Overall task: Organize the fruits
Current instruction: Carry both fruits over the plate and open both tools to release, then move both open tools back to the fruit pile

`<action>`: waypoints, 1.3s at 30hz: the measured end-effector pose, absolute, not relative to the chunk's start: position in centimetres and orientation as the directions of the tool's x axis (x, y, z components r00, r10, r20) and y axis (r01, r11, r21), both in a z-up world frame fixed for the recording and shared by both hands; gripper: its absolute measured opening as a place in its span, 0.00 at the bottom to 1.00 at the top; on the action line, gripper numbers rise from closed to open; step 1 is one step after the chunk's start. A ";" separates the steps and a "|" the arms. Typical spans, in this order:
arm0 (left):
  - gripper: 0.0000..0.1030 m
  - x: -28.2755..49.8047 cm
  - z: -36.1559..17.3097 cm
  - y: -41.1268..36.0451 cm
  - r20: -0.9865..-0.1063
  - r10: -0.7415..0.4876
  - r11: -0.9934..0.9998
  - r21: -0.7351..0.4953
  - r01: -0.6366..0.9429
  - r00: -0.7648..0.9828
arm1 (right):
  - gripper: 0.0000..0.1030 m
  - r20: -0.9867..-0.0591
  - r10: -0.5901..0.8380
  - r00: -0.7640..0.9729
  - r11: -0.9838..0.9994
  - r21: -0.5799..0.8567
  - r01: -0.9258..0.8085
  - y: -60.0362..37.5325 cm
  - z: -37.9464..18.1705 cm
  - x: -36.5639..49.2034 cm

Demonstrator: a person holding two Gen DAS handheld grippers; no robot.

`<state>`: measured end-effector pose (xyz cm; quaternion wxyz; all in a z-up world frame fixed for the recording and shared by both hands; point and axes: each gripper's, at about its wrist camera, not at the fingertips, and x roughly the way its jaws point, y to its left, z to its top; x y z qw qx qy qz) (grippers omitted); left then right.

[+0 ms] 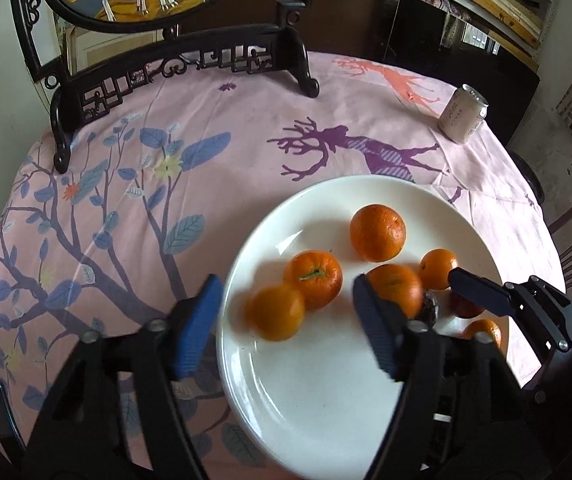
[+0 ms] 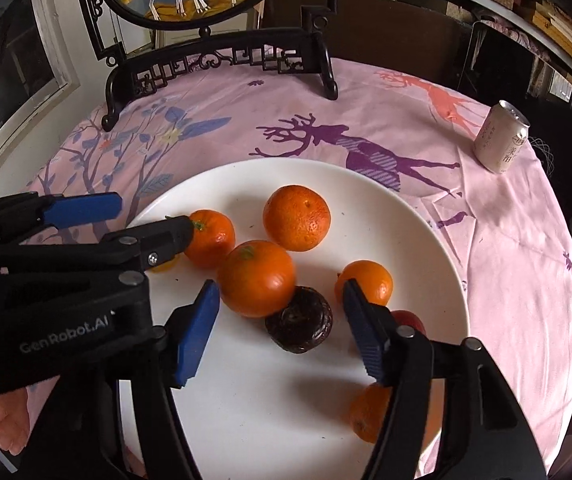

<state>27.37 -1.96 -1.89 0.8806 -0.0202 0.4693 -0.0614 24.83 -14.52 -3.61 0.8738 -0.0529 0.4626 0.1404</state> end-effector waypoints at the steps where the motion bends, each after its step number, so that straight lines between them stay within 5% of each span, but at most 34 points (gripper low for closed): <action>1: 0.75 26.9 -1.3 -2.0 -0.813 -0.133 0.991 -0.092 0.099 0.567 | 0.62 -0.818 0.192 0.542 0.954 0.025 -0.300 -14.6 -3.1 24.4; 13: 0.79 13.0 1.7 -0.6 -0.718 -0.153 0.988 -0.096 0.121 0.679 | 0.63 -0.763 0.182 0.620 0.972 0.042 -0.233 -17.0 0.7 10.3; 28: 0.82 6.1 -0.4 -0.6 -0.736 -0.169 0.985 -0.099 0.143 0.655 | 0.63 -0.753 0.209 0.624 0.975 0.111 -0.192 -17.6 1.1 4.8; 30: 0.83 5.8 -0.4 -0.5 -0.736 -0.170 0.985 -0.103 0.141 0.655 | 0.66 -0.753 0.204 0.626 0.976 0.108 -0.189 -17.8 1.1 4.4; 35: 0.89 4.9 -0.7 0.3 -0.732 -0.166 0.985 -0.098 0.139 0.660 | 0.92 -0.739 0.183 0.649 0.981 0.093 -0.171 -18.1 1.2 3.2; 39: 0.90 4.0 -1.3 1.4 -0.729 -0.145 0.989 -0.081 0.126 0.669 | 0.92 -0.752 0.188 0.632 0.980 0.098 -0.175 -18.0 0.6 1.8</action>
